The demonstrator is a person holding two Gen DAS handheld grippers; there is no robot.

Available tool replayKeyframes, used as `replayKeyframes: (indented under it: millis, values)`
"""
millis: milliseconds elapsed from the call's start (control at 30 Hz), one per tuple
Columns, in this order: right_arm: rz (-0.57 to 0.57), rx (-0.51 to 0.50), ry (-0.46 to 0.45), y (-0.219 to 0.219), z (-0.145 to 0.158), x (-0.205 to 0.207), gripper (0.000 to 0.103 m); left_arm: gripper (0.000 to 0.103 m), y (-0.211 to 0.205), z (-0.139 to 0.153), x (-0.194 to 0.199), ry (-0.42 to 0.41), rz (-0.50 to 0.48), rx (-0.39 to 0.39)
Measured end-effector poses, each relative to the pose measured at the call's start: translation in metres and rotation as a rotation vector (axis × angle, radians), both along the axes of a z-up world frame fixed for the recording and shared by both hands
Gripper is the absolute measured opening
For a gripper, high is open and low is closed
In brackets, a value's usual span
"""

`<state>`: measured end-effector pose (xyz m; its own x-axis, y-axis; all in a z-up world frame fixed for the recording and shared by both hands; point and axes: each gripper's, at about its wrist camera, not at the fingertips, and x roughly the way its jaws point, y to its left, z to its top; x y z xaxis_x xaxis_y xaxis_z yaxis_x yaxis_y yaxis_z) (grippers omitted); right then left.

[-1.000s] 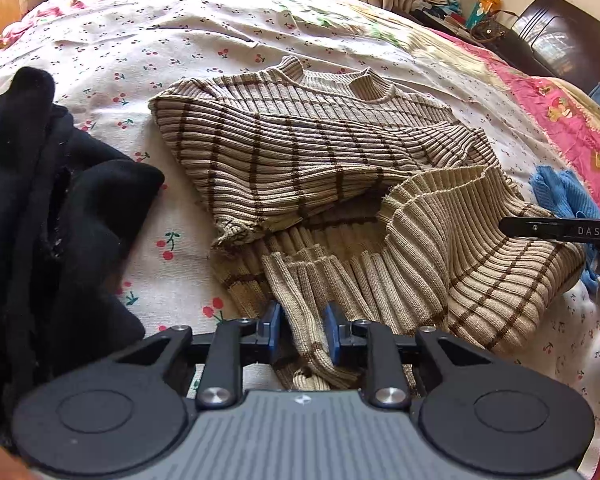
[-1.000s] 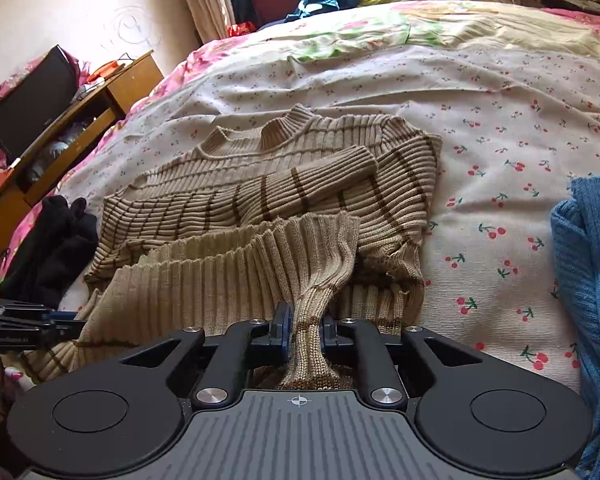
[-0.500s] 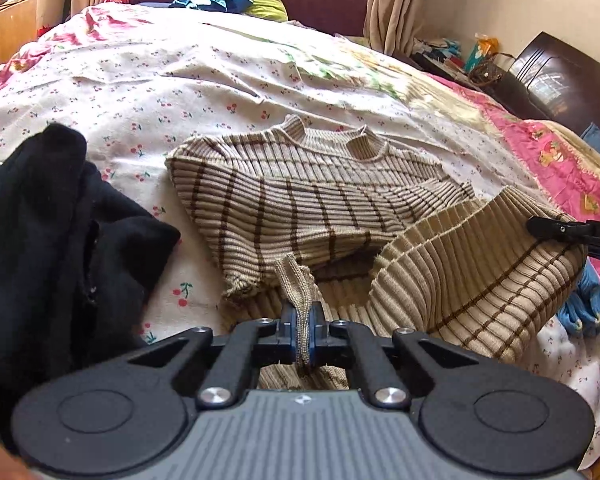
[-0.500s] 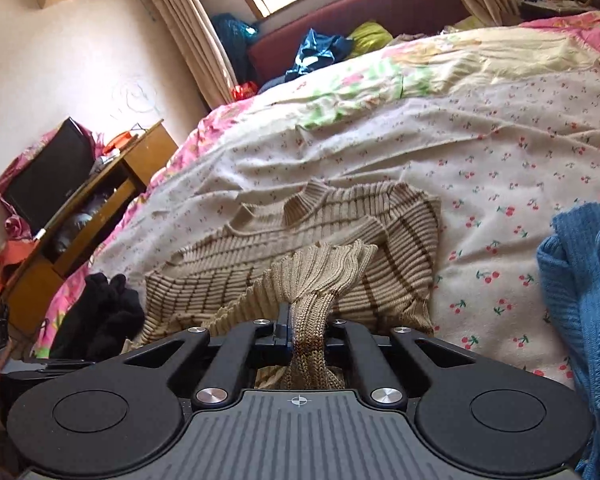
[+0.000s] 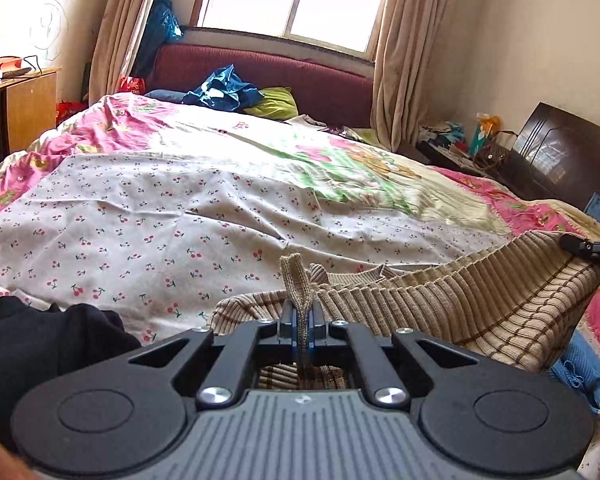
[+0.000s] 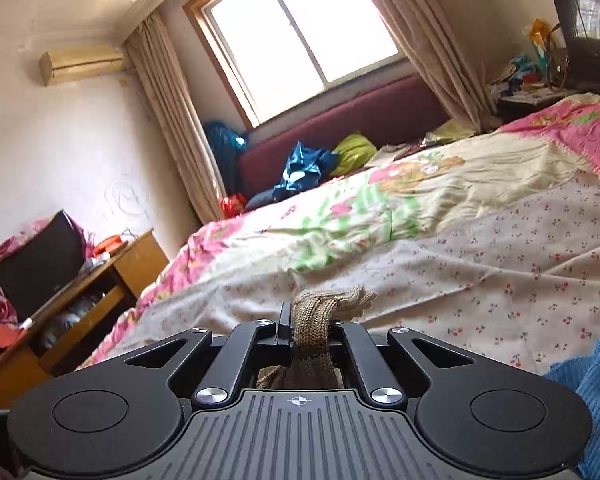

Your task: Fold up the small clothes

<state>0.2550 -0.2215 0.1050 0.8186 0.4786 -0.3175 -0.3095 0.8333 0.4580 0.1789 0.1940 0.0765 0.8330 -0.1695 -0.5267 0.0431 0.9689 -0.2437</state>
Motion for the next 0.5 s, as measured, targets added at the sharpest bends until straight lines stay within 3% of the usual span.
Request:
replayKeyframes:
  millis: [100, 333, 500]
  values:
    - [0.001, 0.003, -0.051, 0.003, 0.0, 0.001, 0.004, 0.019, 0.003, -0.011, 0.025, 0.017, 0.015, 0.019]
    - [-0.168, -0.08, 0.072, 0.016, -0.051, 0.068, 0.004, 0.019, 0.011, -0.048, 0.087, 0.068, 0.085, 0.097]
    - [-0.194, -0.208, 0.136, 0.033, -0.088, 0.097, 0.004, 0.019, 0.005, -0.098, 0.112, 0.185, 0.093, 0.202]
